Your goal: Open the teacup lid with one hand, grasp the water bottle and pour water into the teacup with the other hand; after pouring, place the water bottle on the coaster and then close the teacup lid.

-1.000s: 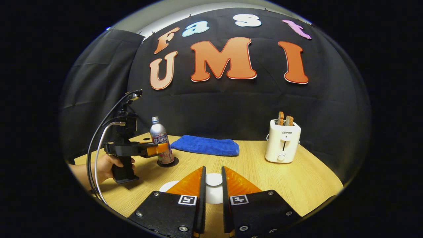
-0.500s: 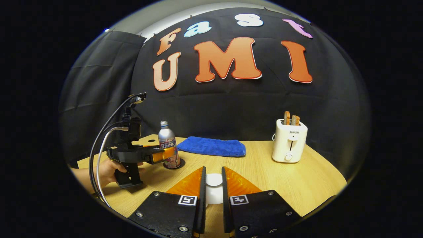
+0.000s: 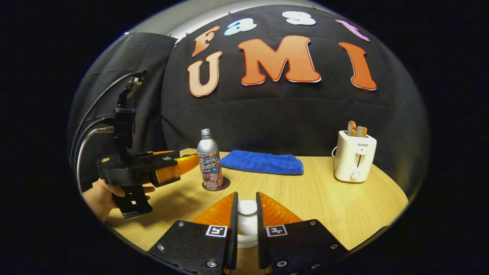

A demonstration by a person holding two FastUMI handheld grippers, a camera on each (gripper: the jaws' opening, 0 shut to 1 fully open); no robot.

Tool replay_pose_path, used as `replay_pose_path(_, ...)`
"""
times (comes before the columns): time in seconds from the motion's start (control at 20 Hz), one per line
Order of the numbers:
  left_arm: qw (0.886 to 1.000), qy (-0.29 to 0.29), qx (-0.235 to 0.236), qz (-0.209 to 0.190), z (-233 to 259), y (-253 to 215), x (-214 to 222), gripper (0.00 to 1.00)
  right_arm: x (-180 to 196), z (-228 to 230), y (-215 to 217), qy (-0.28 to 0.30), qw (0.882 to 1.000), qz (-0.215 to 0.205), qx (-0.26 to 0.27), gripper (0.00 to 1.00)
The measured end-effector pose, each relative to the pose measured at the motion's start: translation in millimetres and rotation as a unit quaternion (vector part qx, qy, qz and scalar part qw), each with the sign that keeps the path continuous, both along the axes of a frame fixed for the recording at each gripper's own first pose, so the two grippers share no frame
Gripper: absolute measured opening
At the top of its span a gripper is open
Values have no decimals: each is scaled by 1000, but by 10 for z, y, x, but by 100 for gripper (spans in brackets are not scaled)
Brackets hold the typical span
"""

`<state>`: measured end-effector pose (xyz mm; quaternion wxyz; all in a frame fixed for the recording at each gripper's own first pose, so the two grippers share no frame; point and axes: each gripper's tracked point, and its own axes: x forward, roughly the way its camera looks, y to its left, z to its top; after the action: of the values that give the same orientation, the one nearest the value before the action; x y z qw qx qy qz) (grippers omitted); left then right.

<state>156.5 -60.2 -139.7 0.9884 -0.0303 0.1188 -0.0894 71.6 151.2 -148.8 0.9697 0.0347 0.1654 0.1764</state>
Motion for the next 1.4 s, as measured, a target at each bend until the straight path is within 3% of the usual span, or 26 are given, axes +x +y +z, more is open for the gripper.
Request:
replay_pose_path(0.25, 1000, -12, 5, 12, 92, 169, -252, 97, -7, -247, 100, 18, 1000, 4, -20, 22)
replay_pose_path(0.3, 1000, -17, 6, 14, 112, 189, -304, 97, -10, -287, 107, 21, 1000, 4, -22, 18)
replay_pose_path(0.35, 1000, -19, 9, 17, 127, 215, -333, 97, -9, -314, 117, 21, 1000, 4, -22, 22)
replay_pose_path(0.65, 999, -42, 15, 26, 345, 255, -536, 97, 6, -287, 105, 7, 1000, -4, -28, 23)
replay_pose_path(0.9, 996, -74, 11, 41, 690, 277, -735, 97, -84, 280, -86, -61, 998, -30, -18, 57)
replay_pose_path(0.95, 996, -81, 12, 46, 768, 295, -792, 97, -116, 400, -132, -74, 997, -34, -15, 57)
replay_pose_path(1.0, 995, -87, 10, 51, 841, 304, -831, 97, -130, 522, -189, -87, 995, -39, -12, 67)
replay_pose_path(1.05, 994, -90, 9, 58, 904, 334, -887, 94, -156, 642, -253, -98, 994, -46, -10, 70)
replay_pose_path(1.1, 994, -95, 5, 59, 989, 314, -951, 97, -179, 747, -296, -109, 993, -51, -9, 75)
replay_pose_path(1.25, 992, -109, 7, 68, 1187, 342, -1107, 94, -306, 1016, -462, -134, 989, -61, -8, 82)
replay_pose_path(1.3, 991, -116, 7, 70, 1248, 341, -1152, 97, -342, 1117, -508, -144, 987, -65, -4, 83)
replay_pose_path(1.4, 990, -115, 10, 75, 1277, 358, -1238, 94, -424, 1226, -568, -157, 985, -67, -2, 82)
